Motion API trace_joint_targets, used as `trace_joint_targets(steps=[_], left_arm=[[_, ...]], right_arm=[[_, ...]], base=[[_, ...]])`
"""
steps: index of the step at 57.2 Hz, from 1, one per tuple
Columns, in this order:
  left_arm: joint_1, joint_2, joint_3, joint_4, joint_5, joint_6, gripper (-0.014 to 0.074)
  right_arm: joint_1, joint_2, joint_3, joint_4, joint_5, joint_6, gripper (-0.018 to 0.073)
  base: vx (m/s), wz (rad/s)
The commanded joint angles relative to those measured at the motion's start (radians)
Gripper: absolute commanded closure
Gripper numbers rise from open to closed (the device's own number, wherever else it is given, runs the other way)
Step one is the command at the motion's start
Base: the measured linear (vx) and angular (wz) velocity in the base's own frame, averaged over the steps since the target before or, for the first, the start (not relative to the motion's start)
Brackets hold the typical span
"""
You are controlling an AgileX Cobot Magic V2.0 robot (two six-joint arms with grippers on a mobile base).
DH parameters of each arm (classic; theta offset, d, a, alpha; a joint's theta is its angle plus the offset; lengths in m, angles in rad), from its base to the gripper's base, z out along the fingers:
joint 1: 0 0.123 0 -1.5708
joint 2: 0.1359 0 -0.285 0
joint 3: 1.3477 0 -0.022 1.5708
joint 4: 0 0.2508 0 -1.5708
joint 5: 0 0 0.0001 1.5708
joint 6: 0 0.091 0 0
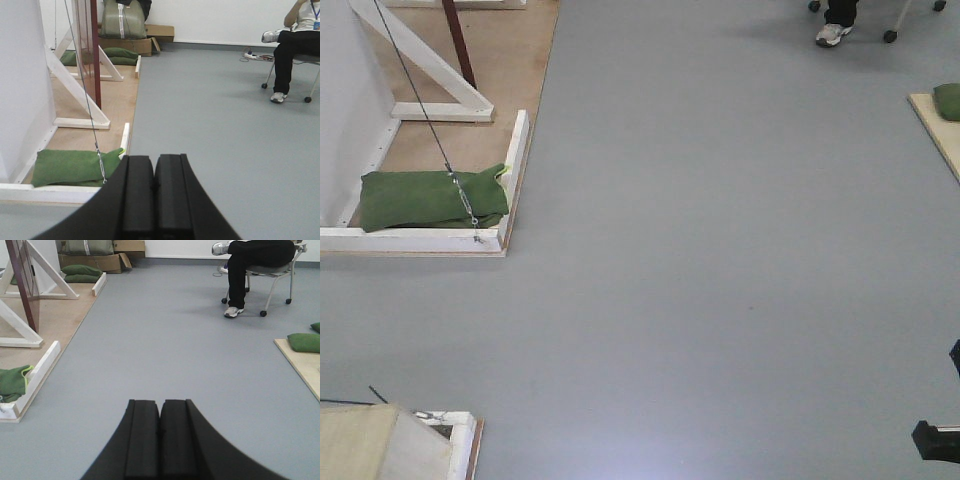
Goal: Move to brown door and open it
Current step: 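Drive the base forward along the wooden platform toward the brown door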
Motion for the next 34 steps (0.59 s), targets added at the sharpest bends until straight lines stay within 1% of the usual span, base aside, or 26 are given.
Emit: trace_joint_targets(steps=[1,34], left_arm=[[-0.002,-0.013,-0.022,0.0,-0.078,-0.005,0.06],[-0.002,-0.012,-0.022,0.0,-0.078,-0.005,0.06]], right_arm=[[-0.001,-0.014,0.004,-0.007,-0.082,-0.006,0.0559],[-0.001,-0.014,0.004,-0.007,-0.081,-0.006,0.0559]], base=[[0.3,-0.02],[0.36,0.0]])
